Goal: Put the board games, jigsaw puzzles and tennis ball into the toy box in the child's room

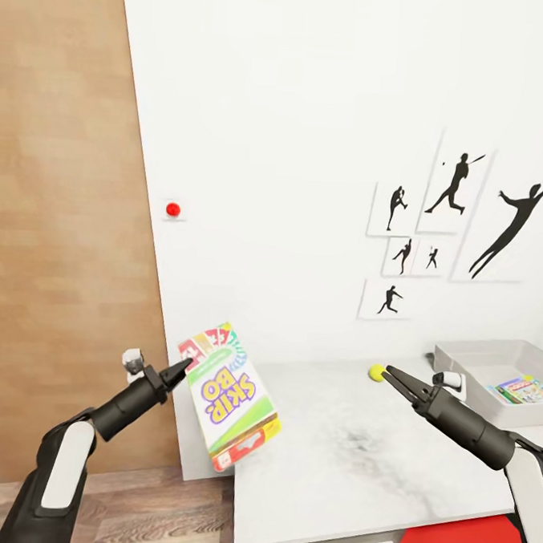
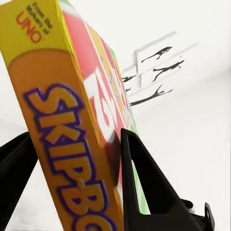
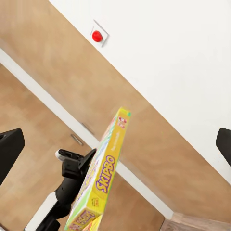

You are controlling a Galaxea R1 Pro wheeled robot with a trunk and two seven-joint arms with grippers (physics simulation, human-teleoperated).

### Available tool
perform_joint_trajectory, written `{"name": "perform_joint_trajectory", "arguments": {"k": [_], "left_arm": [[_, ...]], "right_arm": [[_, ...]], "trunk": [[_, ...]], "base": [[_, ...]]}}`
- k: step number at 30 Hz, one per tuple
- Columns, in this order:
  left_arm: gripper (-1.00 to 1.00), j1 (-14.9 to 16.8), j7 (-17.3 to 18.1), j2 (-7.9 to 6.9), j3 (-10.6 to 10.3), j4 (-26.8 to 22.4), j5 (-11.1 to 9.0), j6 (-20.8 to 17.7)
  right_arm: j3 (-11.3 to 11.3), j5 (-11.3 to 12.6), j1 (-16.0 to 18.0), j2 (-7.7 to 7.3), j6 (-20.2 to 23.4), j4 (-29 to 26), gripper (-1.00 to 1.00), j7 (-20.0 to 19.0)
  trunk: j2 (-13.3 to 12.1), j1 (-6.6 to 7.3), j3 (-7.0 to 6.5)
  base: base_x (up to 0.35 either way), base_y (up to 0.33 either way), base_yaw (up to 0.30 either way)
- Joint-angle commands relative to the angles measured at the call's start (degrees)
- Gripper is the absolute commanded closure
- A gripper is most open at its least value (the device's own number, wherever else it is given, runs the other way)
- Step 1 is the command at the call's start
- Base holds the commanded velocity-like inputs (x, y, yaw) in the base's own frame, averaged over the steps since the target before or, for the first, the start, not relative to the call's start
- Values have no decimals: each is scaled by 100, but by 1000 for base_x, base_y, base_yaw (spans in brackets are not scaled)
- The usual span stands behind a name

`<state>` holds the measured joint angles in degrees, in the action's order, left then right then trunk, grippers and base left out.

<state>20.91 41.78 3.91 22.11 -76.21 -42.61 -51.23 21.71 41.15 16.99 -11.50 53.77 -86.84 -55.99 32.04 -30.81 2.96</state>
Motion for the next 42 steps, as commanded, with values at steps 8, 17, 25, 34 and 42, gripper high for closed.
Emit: {"name": "perform_joint_trajectory", "arguments": {"k": [8,17,25,34,42], "left_arm": [[100,4,-249,34,21,-81,-33,-664],[100,356,-1246,20,-885,-58,-44,-740],[100,497,-1417,-39,-1066,68,-62,-732],[100,502,-1410,-260,-1245,30,-66,-874],[100,502,-1409,-278,-1263,35,-69,-877]], "right_arm": [[1,-9,6,3,19,1,-100,-2],[0,-10,6,8,16,1,-100,-9],[1,-10,6,6,12,1,-100,-14],[0,-10,6,8,10,-7,-100,-24],[0,-10,6,8,10,-7,-100,-40]], "trunk": [[-312,174,-133],[-673,371,-294],[-834,459,-366],[-913,502,-401],[-913,502,-401]], "base": [[0,0,0],[0,0,0],[0,0,0],[0,0,0],[0,0,0]]}}
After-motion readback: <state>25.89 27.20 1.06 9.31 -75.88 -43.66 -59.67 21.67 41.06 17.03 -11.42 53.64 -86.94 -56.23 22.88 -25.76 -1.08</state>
